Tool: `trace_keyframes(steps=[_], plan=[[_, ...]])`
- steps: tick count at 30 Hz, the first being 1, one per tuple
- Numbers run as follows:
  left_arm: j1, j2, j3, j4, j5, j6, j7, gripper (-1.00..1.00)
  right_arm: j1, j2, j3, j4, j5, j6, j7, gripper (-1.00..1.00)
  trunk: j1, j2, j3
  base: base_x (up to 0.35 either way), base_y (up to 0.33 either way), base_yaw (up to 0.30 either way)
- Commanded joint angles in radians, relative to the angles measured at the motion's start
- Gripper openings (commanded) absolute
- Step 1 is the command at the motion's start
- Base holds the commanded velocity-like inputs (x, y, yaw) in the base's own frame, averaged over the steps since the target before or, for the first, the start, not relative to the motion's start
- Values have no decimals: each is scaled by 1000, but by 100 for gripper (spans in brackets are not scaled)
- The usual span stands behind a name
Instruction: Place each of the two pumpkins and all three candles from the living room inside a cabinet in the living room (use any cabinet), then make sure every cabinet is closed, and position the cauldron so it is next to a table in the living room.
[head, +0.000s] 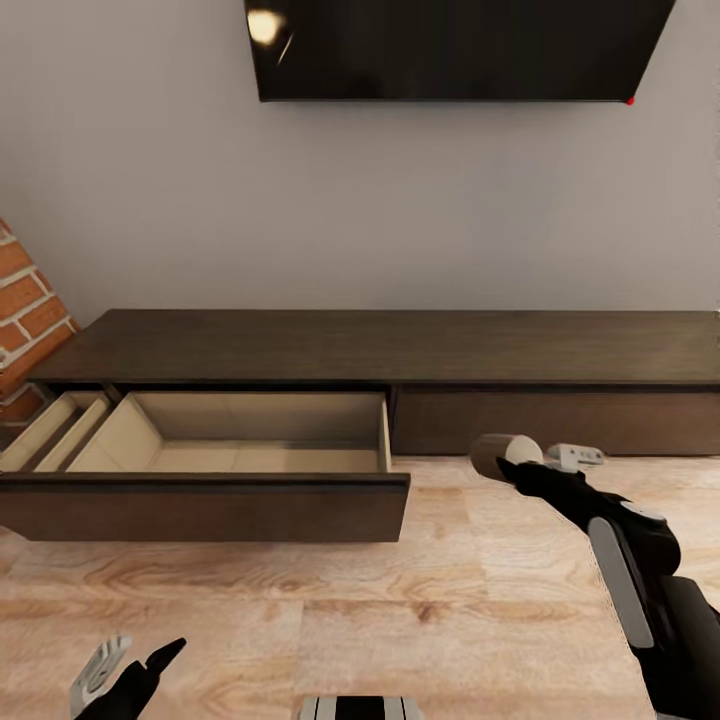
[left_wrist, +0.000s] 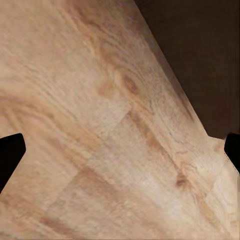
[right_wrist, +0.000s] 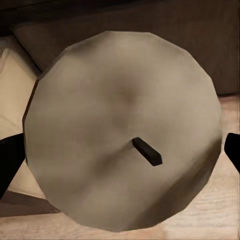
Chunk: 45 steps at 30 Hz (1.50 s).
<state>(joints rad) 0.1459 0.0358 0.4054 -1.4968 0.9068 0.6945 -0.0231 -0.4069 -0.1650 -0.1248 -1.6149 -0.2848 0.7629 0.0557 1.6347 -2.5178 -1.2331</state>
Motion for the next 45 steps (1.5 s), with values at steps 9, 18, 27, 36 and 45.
trace_keyframes(steps=[9, 18, 27, 36, 45], plan=[[0, 0, -1, 3, 2, -22, 0, 100, -7, -33, -23, -2, 0, 5, 77, -100, -4, 2, 34, 0, 0, 0], [-4, -1, 0, 8, 1, -24, -4, 100, -9, -96, -25, -2, 0, 34, 194, -100, -8, 4, 69, 0, 0, 21], [-5, -2, -2, 13, 0, -50, 4, 100, -9, -116, -26, -2, -2, 69, 207, -100, -12, 6, 104, 0, 0, 221], [-6, -2, -3, 31, 1, -88, -4, 100, -9, -116, -25, -2, -3, 73, 208, -100, -16, 8, 139, 0, 0, 284], [-6, -2, -3, 33, 1, -90, -6, 100, -9, -114, -22, -2, -4, 73, 208, -100, -20, 10, 173, 0, 0, 289]])
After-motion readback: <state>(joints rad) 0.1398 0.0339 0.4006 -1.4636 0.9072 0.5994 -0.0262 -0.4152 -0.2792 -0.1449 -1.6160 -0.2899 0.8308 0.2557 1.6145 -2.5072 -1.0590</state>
